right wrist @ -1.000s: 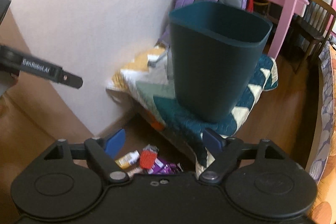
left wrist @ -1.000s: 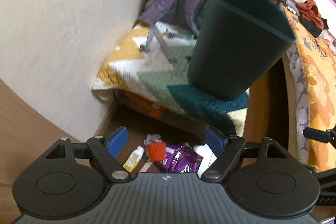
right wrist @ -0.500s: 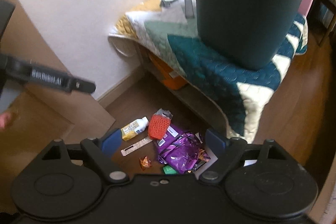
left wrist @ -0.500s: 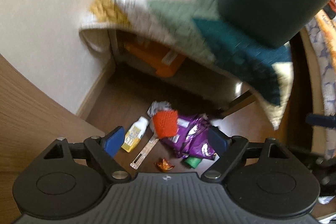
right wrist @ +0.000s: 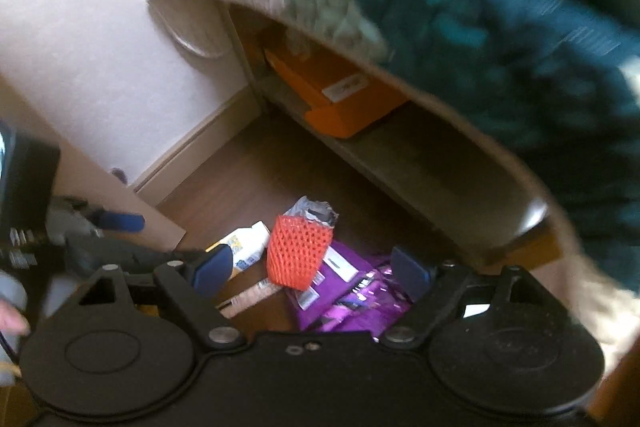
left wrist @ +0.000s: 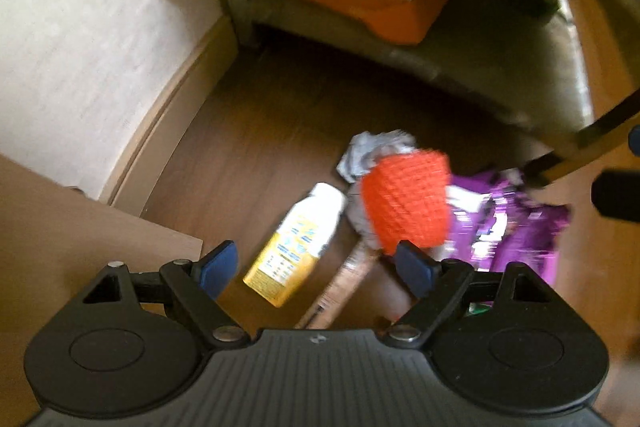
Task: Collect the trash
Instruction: 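Move both grippers back down toward the remaining trash pile, then grasp the yellow-labelled white bottle with the left gripper while the right gripper grasps the orange mesh sleeve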
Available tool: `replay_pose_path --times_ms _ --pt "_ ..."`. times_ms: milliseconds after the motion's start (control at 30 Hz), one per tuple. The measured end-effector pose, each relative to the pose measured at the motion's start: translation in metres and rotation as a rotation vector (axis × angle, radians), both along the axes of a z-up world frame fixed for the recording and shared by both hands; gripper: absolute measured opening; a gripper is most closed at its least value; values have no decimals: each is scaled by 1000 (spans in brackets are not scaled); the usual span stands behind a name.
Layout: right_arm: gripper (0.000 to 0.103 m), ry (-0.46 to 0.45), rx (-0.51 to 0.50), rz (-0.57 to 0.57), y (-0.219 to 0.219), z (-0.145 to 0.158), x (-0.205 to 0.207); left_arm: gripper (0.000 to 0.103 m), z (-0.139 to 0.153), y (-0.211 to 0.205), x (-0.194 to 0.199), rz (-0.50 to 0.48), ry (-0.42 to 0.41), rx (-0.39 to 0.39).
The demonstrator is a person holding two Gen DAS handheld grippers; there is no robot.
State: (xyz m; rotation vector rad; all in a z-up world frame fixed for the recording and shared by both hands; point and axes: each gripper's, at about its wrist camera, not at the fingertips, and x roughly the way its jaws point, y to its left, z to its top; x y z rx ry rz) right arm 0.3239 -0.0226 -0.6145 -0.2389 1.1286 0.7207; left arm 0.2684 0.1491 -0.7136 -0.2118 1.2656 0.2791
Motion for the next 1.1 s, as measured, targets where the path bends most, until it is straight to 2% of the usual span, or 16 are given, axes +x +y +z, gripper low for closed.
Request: replay_pose_path --times_ms 133,267,500,700,833,933,1000,1100 --pt "85 56 2 -16 20 -48 11 86 -42 8 5 9 12 -8" --pt "82 93 -36 30 39 -96 15 86 -77 9 5 18 23 -9" --pt "80 111 -52 51 65 -142 22 86 -123 18 9 22 36 3" --pt "71 128 -77 46 76 -166 24 86 -141 26 9 23 49 -11" --pt "59 122 -98 48 77 -172 23 85 -148 32 10 46 79 -48" --pt "55 121 -105 45 76 -175 24 74 -152 33 10 49 91 -56" --pt "49 113 -103 43 75 -176 24 71 -152 34 9 60 89 -65" --pt "36 113 -102 33 71 -177 26 61 -148 35 7 83 85 -72"
